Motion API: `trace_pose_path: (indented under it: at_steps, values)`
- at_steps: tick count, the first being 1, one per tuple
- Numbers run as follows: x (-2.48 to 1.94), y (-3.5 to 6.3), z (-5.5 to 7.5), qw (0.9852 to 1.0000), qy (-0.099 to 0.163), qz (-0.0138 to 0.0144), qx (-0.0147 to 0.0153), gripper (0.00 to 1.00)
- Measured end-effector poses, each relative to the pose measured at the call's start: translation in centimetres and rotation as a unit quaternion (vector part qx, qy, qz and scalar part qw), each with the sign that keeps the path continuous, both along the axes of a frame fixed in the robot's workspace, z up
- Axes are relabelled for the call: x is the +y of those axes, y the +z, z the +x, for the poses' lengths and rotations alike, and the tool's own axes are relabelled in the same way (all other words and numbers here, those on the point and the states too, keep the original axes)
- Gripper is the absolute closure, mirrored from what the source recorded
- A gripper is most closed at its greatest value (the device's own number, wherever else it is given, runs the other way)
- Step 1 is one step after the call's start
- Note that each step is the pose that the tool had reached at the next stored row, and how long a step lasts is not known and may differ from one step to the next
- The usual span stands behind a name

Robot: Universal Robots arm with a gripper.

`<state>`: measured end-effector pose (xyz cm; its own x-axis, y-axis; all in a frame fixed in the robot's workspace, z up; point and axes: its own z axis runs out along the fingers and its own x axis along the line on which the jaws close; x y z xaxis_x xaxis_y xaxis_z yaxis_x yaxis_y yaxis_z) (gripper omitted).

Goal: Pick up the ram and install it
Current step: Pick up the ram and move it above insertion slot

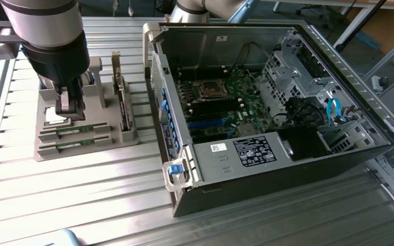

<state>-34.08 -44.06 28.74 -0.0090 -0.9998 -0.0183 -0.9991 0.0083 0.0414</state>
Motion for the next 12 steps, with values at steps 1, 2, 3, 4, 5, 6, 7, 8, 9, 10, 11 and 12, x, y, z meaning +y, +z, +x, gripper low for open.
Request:
trace_pose_path:
  at_steps: [1, 2, 3, 4, 5, 6, 7, 8, 9, 10, 11, 12]
  values:
    - [0.0, -0.03, 0.0, 1.0, 0.0, 0.0, 0.0, 0.7]
    - [0.0, -0.06, 0.0, 1.0, 0.0, 0.0, 0.0, 0.7]
    - [0.0, -0.09, 0.0, 1.0, 0.0, 0.0, 0.0, 0.7]
    - [0.0, -0.12, 0.0, 1.0, 0.0, 0.0, 0.0, 0.7]
    - [0.0, -0.14, 0.0, 1.0, 0.0, 0.0, 0.0, 0.7]
    - [0.0, -0.17, 0.0, 1.0, 0.0, 0.0, 0.0, 0.7]
    - [0.0, -0.2, 0.0, 1.0, 0.0, 0.0, 0.0, 0.7]
    - [0.0, -0.22, 0.0, 1.0, 0.0, 0.0, 0.0, 0.7]
    - [0.0, -0.26, 0.0, 1.0, 0.0, 0.0, 0.0, 0.7]
    - [0.0, -0.28, 0.0, 1.0, 0.0, 0.0, 0.0, 0.7]
    - [0.0, -0.33, 0.0, 1.0, 0.0, 0.0, 0.0, 0.7]
    - [0.0, -0.37, -0.01, 1.0, 0.0, 0.0, 0.0, 0.7]
